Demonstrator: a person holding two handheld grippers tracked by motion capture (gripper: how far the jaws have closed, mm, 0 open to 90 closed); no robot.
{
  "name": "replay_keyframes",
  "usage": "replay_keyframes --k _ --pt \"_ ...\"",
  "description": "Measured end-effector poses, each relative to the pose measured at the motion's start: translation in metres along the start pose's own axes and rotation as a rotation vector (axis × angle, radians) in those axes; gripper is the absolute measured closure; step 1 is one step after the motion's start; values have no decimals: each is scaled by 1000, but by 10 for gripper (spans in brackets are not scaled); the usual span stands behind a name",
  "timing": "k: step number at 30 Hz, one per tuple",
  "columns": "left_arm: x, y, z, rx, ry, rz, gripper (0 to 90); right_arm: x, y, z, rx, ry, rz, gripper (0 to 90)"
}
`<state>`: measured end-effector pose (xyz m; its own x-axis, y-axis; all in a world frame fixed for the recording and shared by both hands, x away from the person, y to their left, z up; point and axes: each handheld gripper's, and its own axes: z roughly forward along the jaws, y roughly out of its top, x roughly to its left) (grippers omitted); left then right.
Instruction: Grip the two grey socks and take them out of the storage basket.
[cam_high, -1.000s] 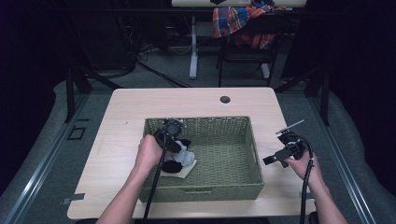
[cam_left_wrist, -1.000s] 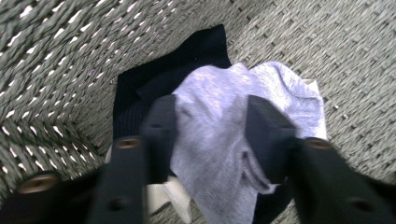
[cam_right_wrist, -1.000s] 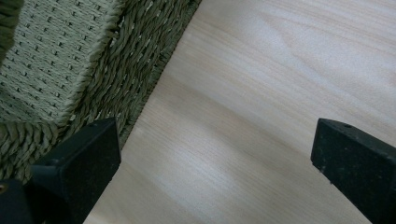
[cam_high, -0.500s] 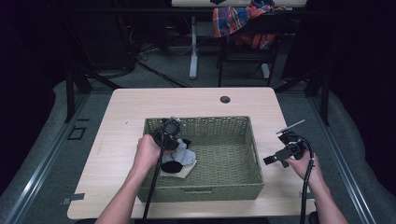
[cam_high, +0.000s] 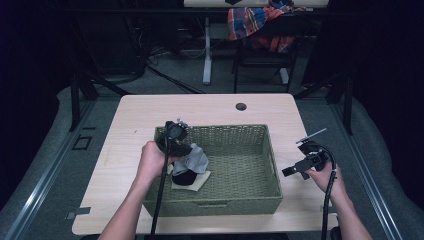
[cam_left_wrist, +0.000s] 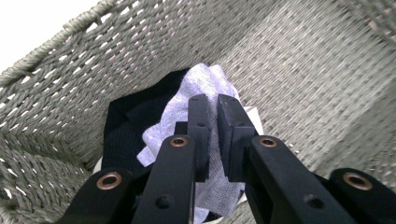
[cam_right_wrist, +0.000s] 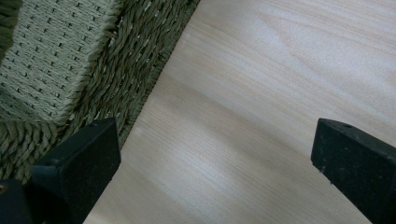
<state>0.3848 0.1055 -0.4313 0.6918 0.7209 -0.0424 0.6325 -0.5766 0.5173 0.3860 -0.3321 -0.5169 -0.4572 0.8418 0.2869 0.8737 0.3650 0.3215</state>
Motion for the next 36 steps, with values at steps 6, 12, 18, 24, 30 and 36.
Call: replay_keyframes --k 6,12,18,24,30,36 --pt "-1 1 -17 -48 -13 -2 844 0 0 0 0 2 0 12" --pt "-1 2 -29 -76 -32 0 844 0 0 0 0 0 0 12" --pt "-1 3 -37 -77 -35 1 844 0 0 -1 8 -1 -7 12" --pt "-1 7 -51 -95 -40 7 844 0 0 0 -1 3 1 12" --pt "0 13 -60 -101 -35 16 844 1 -1 0 -13 2 13 12" --pt "6 18 -68 -97 -18 12 844 -1 0 -1 14 -3 -7 12"
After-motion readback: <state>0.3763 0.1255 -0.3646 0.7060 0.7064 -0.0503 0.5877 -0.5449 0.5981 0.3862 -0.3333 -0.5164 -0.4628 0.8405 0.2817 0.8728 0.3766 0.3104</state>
